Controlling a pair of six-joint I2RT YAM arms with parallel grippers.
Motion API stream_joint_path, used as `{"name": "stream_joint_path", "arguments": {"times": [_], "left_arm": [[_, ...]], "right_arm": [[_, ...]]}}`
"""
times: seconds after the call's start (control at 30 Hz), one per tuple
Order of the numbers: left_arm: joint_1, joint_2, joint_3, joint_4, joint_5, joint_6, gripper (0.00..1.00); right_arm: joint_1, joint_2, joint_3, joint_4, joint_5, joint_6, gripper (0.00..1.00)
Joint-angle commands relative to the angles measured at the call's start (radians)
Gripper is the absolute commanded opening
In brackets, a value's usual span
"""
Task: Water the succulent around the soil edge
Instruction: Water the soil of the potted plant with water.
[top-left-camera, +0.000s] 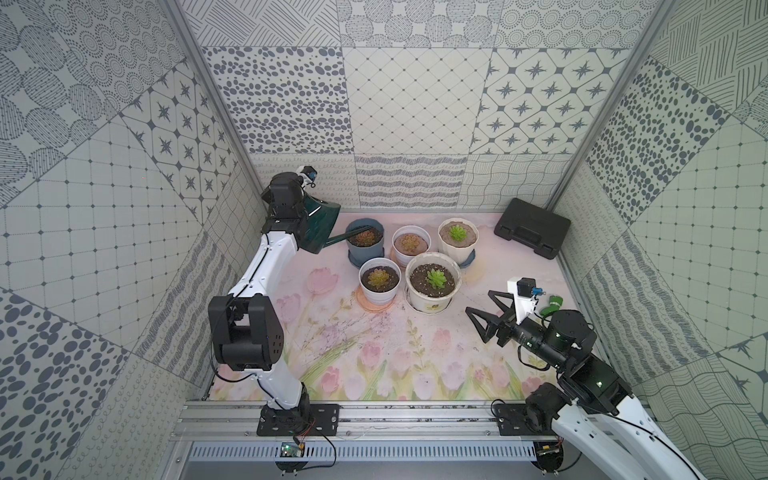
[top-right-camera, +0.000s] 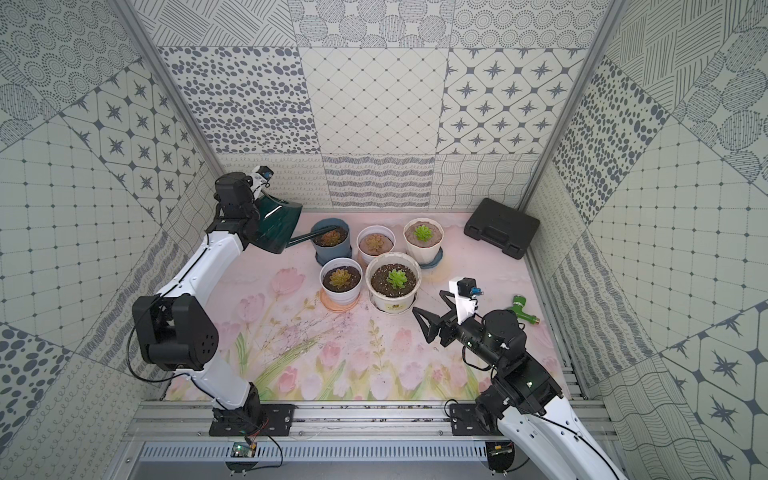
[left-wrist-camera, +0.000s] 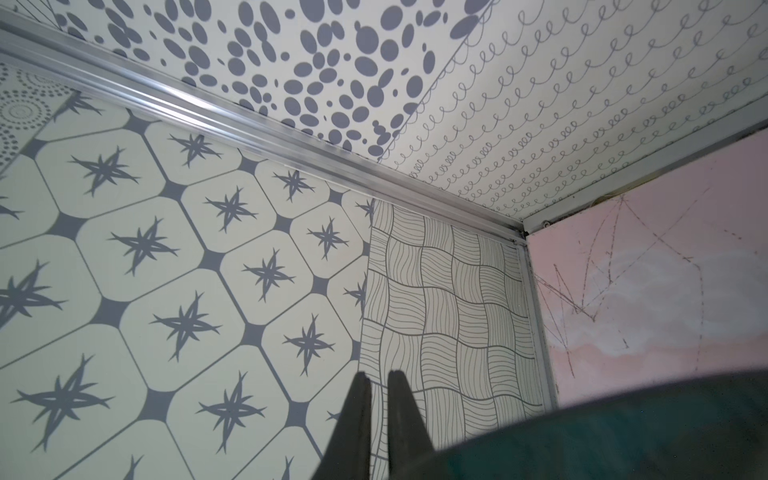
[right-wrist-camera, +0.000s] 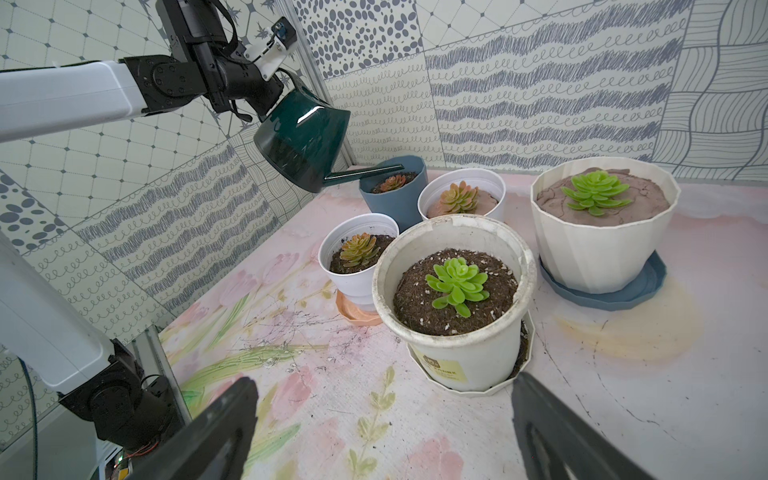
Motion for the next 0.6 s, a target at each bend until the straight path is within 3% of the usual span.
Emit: {"name": "stream_joint_path", "arguments": {"times": [0.0, 0.27, 0.57], "left_arm": [[-0.037, 0.007, 0.051, 0.167, -0.039, 0.101, 0.00], [-0.091, 0.019, 0.081, 0.153, -0.023, 0.116, 0.00], [-0.112, -0.011, 0.050, 0.174, -0.006, 0.170, 0.00]], "right_arm": [[0.003, -0.003, -0.001, 0.023, -0.007, -0.014, 0.97], [0.004, -0.031, -0.011, 0.092, -0.118, -0.007, 0.97], [0.003, -0.035, -0.012, 0.097, -0.131, -0.004, 0.97]]}}
